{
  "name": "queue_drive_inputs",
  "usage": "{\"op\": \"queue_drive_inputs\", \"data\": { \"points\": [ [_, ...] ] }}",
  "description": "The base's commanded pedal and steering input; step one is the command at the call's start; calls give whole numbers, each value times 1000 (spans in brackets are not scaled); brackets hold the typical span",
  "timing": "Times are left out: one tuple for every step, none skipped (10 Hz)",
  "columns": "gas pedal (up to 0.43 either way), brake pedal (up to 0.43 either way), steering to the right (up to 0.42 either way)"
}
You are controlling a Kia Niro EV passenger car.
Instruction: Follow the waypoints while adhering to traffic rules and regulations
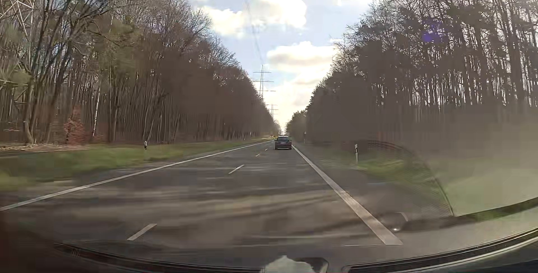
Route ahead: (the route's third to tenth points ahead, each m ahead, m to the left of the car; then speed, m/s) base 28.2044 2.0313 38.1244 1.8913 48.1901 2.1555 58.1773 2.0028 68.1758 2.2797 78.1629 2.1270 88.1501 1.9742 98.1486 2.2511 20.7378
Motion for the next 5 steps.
{"op": "queue_drive_inputs", "data": {
  "points": [
    [197,0,-1],
    [197,0,0],
    [197,0,0],
    [197,0,0],
    [197,0,0]
  ]
}}
